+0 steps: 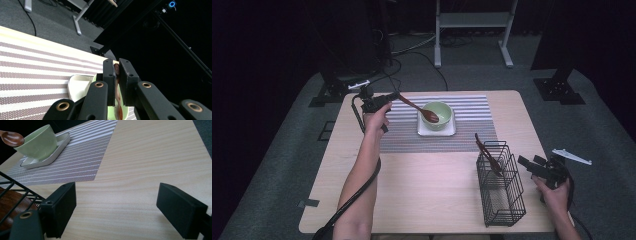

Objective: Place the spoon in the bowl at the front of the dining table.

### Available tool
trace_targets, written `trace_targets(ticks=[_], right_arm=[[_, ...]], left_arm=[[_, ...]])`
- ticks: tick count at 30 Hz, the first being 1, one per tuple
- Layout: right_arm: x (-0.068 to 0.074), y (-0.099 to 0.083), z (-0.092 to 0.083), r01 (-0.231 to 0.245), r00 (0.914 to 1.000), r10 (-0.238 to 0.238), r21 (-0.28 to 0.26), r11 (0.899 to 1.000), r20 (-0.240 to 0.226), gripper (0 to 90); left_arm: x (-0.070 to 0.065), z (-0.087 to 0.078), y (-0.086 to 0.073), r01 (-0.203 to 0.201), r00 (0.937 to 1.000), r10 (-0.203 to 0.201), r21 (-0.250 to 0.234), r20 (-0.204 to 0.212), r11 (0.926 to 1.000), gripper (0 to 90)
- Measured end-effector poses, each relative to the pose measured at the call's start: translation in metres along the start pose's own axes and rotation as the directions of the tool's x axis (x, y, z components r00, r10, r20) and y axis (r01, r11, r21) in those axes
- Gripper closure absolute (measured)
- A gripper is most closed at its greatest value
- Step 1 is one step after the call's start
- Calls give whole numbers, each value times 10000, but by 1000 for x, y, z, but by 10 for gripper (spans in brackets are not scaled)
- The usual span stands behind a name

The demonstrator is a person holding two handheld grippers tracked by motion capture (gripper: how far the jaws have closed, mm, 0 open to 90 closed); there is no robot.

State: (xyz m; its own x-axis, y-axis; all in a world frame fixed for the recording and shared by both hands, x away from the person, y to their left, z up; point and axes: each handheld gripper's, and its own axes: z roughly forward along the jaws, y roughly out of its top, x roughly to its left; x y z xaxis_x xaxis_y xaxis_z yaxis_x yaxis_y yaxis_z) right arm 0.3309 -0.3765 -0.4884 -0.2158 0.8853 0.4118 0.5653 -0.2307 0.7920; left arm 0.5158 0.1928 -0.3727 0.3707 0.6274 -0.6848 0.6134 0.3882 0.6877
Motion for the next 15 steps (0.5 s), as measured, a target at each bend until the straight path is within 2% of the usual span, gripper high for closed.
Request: trace_targets(ticks=[15], right_arm=[[0,0,0,-32,10000,32,26,10000,-31,146]], left_arm=[[4,10,-13,73,9999,-72,132,-128,9999,841]])
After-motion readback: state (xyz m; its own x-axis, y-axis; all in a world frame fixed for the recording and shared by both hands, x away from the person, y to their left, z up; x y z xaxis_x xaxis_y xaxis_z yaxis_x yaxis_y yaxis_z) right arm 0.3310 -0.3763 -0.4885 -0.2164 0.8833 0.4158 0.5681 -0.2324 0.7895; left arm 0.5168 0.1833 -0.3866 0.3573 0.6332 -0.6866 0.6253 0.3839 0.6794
